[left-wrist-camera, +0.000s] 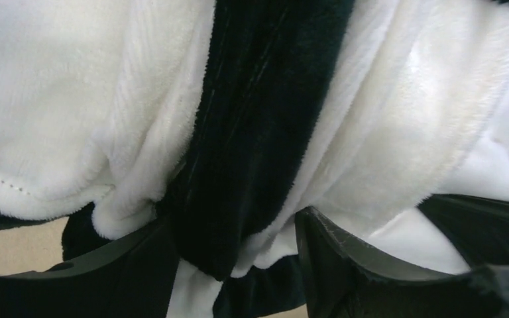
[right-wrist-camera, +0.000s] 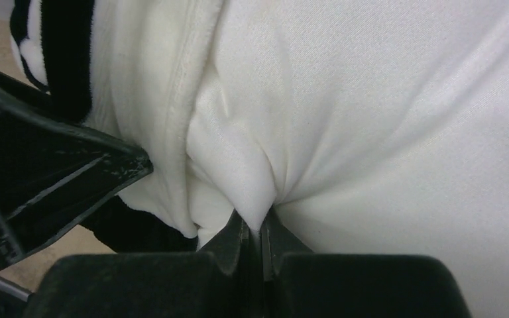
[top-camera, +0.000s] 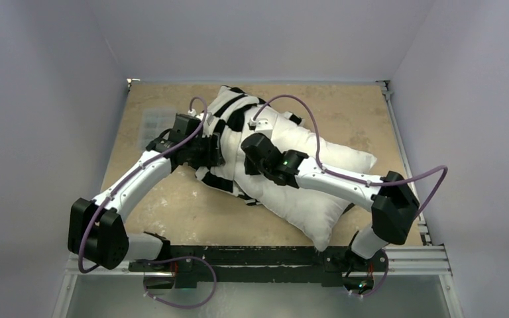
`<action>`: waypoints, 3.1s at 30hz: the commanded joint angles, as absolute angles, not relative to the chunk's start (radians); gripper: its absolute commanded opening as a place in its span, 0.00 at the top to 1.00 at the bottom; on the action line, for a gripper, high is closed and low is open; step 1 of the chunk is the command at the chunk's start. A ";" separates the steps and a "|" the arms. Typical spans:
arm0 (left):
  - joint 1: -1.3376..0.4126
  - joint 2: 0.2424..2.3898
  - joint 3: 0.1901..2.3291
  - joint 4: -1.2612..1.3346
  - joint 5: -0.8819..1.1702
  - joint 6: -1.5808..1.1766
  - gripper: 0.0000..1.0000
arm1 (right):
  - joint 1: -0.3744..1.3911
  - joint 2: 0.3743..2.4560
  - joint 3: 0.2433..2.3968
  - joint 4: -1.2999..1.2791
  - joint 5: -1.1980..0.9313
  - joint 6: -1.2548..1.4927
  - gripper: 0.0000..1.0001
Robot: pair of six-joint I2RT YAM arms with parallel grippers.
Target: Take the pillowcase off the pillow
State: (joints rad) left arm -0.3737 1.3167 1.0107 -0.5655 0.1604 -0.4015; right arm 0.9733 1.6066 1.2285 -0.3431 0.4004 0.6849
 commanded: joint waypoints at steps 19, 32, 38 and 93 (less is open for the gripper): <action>-0.178 1.241 1.049 -0.472 -0.223 -0.347 1.00 | 0.674 1.195 1.176 -0.264 0.425 0.589 1.00; -0.110 1.274 0.952 -0.447 -0.057 -0.366 0.83 | 0.638 1.131 1.155 -0.194 0.026 0.437 1.00; -0.110 1.232 1.040 -0.465 0.026 -0.359 0.58 | 0.640 1.165 1.160 -0.237 0.008 0.388 0.97; -0.227 1.776 1.621 -0.453 0.059 -0.283 1.00 | 0.698 1.261 1.129 -0.212 0.121 0.422 1.00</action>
State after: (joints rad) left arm -0.3161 1.8477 1.5681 -0.5049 0.1917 -0.2249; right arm 0.6930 1.4162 1.1263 -0.1841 0.1600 0.4107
